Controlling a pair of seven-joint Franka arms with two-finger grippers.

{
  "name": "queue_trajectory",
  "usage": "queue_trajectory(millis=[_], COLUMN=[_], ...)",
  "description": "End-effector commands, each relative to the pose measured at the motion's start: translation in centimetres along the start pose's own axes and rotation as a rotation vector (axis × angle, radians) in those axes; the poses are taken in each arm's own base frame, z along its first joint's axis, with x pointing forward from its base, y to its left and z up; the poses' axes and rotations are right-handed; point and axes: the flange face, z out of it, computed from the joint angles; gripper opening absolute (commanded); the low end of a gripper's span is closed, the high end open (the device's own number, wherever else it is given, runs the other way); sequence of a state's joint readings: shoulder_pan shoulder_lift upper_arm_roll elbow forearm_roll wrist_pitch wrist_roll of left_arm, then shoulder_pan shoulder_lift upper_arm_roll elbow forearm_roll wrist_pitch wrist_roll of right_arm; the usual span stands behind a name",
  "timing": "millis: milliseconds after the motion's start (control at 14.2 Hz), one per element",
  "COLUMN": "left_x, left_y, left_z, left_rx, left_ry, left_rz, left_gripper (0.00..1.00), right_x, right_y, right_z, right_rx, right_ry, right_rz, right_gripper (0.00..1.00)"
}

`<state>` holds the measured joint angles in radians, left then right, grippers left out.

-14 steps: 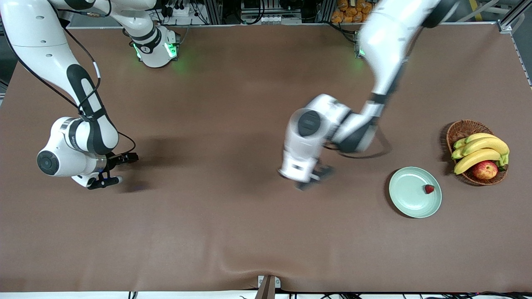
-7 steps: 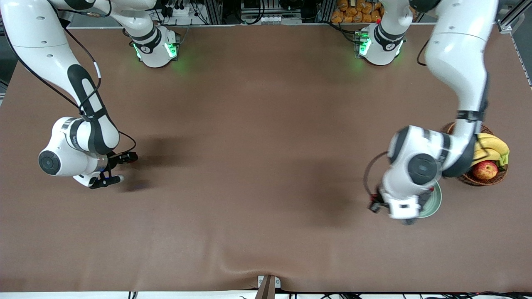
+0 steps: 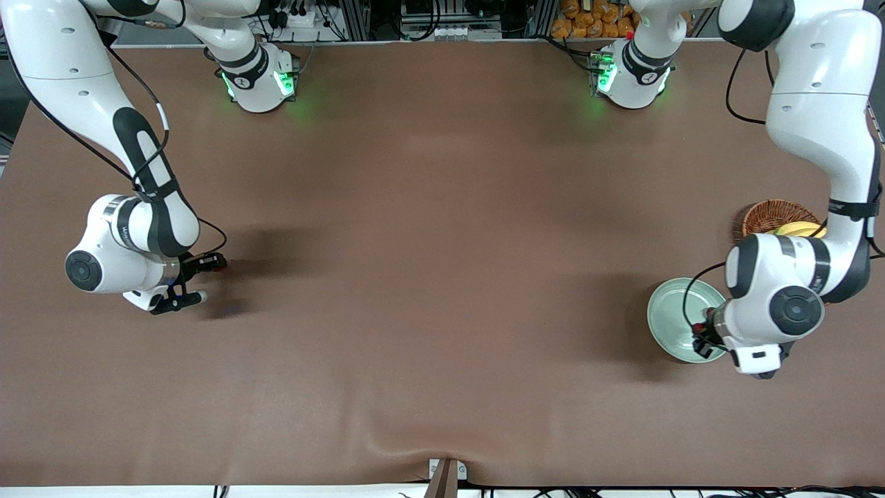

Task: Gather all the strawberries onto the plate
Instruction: 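Carry the strawberry to the plate while the right gripper grasps the last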

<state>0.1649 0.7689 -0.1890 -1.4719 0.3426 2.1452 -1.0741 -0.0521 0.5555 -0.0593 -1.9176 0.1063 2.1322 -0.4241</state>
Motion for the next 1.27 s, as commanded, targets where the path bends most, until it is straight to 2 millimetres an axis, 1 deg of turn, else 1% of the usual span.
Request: queue_trajectory(millis=[0, 141, 212, 353, 424, 494, 565, 636, 706, 847, 989, 1130, 1200], left_x=[-1.1, -1.0, -0.6, -0.5, -0.7, -0.7, -0.8, -0.7, -0.7, -0.4, -0.4, -0.8, -0.6], left_y=[-0.2, -0.7, -1.0, -1.0, -0.8, -0.9, -0.9, -1.0, -1.0, -1.2, -1.0, -0.6, -0.6], left_z=[1.0, 1.7, 2.0, 2.5, 2.8, 2.9, 3.1, 3.1, 2.9, 2.4, 2.0, 1.0, -0.1], left_rx=[0.018, 0.028, 0.032, 0.026, 0.022, 0.025, 0.026, 0.028, 0.026, 0.020, 0.018, 0.008, 0.001], left_ry=[0.013, 0.009, 0.007, 0.005, 0.005, 0.003, 0.000, 0.000, 0.003, 0.007, 0.012, 0.018, 0.029], left_rz=[0.034, 0.037, 0.040, 0.057, 0.060, 0.063, 0.073, 0.076, 0.080, 0.091, 0.099, 0.127, 0.145], left_gripper=[0.00, 0.00, 0.00, 0.00, 0.00, 0.13, 0.55, 1.00, 1.00, 1.00, 1.00, 1.00, 1.00], right_x=[0.3, 1.2, 1.7, 3.0, 3.6, 4.1, 4.9, 5.6, 6.0, 6.5, 6.9, 6.9, 7.0], right_y=[0.2, -0.1, -0.4, -2.4, -3.7, -5.4, -8.1, -10.7, -13.4, -18.9, -24.8, -30.1, -32.4], right_z=[-1.1, -3.2, -4.3, -7.0, -8.3, -9.3, -10.1, -10.9, -11.2, -10.8, -9.5, -7.9, -6.8], right_rx=[-0.017, -0.024, -0.027, -0.031, -0.023, 0.001, 0.035, 0.062, 0.099, 0.190, 0.213, 0.197, 0.187], right_ry=[0.027, 0.062, 0.082, 0.096, 0.089, 0.082, 0.089, 0.103, 0.110, 0.089, 0.053, 0.029, 0.022], right_rz=[-0.029, -0.025, -0.028, -0.045, -0.011, 0.063, 0.132, 0.175, 0.220, 0.341, 0.410, 0.428, 0.437], right_gripper=[0.13, 0.05, 0.02, 0.00, 0.00, 0.00, 0.00, 0.00, 0.00, 0.00, 0.00, 0.00, 0.00])
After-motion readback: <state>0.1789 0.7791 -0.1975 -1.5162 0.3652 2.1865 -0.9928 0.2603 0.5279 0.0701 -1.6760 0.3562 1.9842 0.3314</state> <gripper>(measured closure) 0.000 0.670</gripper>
